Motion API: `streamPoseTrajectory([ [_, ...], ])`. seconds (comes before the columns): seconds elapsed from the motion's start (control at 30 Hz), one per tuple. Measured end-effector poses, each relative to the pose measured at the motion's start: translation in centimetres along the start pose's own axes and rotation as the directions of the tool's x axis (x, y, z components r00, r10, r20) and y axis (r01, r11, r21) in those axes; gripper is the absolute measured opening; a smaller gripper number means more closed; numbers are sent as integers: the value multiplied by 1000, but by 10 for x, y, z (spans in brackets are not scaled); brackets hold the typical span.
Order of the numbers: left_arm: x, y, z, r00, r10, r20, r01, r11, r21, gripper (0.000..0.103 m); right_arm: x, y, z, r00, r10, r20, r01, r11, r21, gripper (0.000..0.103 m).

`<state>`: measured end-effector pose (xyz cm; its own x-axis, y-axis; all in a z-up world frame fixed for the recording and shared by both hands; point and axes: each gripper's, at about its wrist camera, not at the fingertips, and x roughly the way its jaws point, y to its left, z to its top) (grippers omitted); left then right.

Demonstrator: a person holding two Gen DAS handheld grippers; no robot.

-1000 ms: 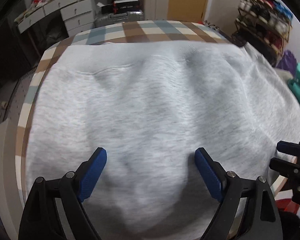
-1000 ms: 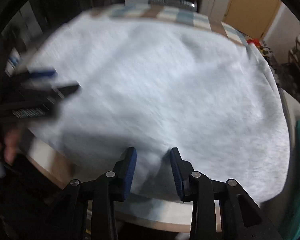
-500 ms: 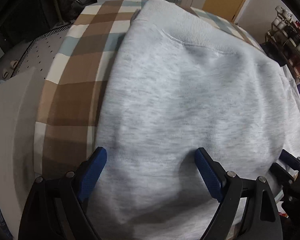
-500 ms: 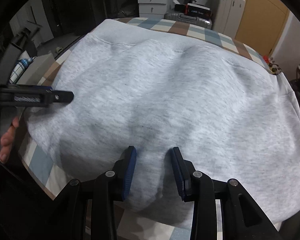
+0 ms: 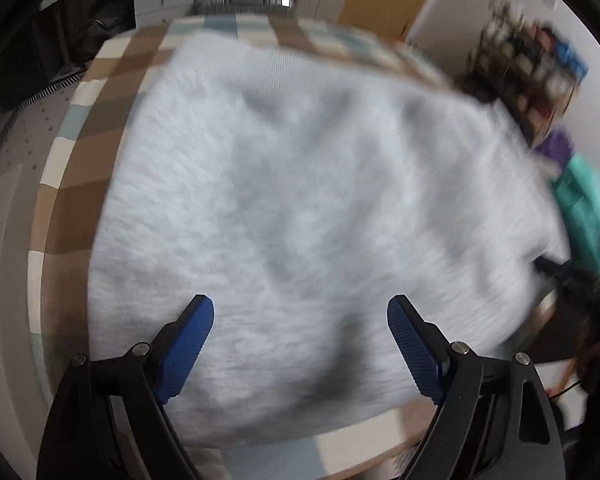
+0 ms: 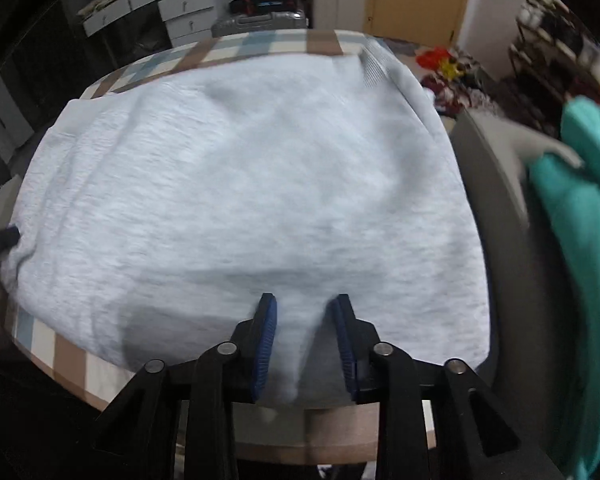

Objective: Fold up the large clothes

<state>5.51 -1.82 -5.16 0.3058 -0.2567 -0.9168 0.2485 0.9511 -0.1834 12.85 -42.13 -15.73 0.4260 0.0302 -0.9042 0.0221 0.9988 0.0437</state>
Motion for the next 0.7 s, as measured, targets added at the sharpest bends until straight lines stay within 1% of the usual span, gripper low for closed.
streamPoseTrajectory([
  [0.03,11,-2,-2,999,38,-36,-38,999,15,86,2,-2,-4,1000,15,18,-16,1000,10,27],
  [0.1,12,-4,-3,999,40,-24,-40,999,17,86,1,-3,-7,999,20,44,-21,1000,19,28],
  [0.17,12,-4,-2,999,44,-22,-44,999,14,86,-2,0,-10,999,1,44,-2,1000,7,28],
  [0.23,3,-7,-7,998,60,-11,-60,998,10,86,-11,3,-14,999,-20,30,20,1000,15,27],
  [0.27,-4,-6,-10,998,65,-1,-65,998,12,86,-19,6,-16,999,-18,38,18,1000,25,29],
  [0.3,-11,-6,-15,998,60,6,-60,998,10,86,-29,12,-16,998,15,65,-17,1000,26,31],
  [0.33,-18,-2,-20,999,48,18,-48,999,3,86,-39,21,-17,994,64,90,-65,998,7,31],
  [0.37,-22,2,-22,999,46,22,-46,999,-2,86,-47,32,-17,989,95,110,-92,995,-27,31],
  [0.43,-22,9,-29,998,69,15,-69,998,-10,86,-59,57,-19,982,117,148,-104,990,-90,31],
  [0.47,-16,14,-32,997,77,-4,-78,997,-12,86,-59,69,-19,978,145,149,-128,985,-114,31],
  [0.5,-12,14,-35,997,80,-21,-80,997,-12,86,-56,81,-20,975,175,137,-159,979,-125,30],
  [0.53,-3,17,-37,996,81,-39,-82,997,-13,86,-50,89,-19,975,189,117,-174,976,-129,29],
  [0.6,4,15,-37,994,104,-36,-104,995,9,86,-29,98,-19,980,186,67,-179,979,-97,29],
  [0.67,9,7,-35,988,147,-49,-145,989,40,86,-5,95,-24,983,180,24,-178,982,-64,30],
  [0.7,10,5,-34,986,158,-56,-156,987,44,86,-4,91,-28,978,196,65,-192,979,-61,30],
])
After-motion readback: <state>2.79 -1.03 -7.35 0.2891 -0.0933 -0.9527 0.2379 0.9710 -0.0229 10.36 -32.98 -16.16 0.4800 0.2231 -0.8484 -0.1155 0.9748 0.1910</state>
